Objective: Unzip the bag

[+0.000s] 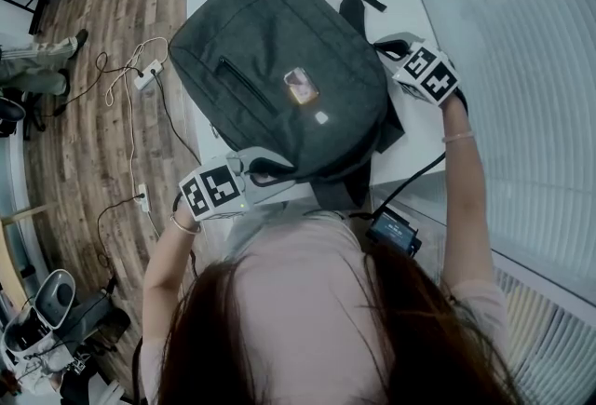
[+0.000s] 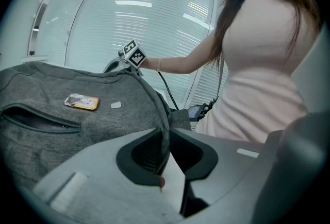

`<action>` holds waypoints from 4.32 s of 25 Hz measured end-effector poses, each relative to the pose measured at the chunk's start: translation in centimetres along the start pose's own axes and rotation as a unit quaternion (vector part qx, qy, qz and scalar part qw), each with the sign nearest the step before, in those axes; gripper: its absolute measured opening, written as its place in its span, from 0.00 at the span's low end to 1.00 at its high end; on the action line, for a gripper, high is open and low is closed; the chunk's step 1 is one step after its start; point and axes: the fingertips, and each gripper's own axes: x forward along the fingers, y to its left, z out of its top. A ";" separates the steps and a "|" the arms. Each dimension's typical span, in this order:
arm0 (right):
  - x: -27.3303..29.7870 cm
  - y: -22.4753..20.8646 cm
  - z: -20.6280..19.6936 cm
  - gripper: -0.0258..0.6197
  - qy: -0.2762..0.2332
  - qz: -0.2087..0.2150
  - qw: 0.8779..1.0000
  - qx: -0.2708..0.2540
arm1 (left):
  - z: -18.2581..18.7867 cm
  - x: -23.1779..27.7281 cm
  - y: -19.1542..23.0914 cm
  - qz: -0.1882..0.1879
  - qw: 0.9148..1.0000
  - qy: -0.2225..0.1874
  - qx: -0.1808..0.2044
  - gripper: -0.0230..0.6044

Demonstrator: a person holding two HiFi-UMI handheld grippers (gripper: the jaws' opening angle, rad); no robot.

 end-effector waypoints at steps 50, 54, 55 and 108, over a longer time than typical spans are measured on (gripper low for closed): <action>5.5 -2.9 4.8 0.06 0.068 0.089 0.991 -0.075 | 0.7 1.8 0.9 0.002 0.999 -0.020 -0.048 0.13; 5.7 -2.9 4.8 0.06 0.060 0.080 0.993 -0.067 | 0.8 1.8 1.0 0.003 0.998 -0.022 -0.055 0.13; 5.8 -3.0 4.8 0.06 0.056 0.077 0.993 -0.063 | 0.7 1.8 1.1 0.005 0.998 -0.022 -0.057 0.13; -9.1 7.2 11.5 0.05 -0.247 -0.163 0.953 0.067 | 4.7 -8.5 0.7 0.353 0.911 -0.196 -0.084 0.16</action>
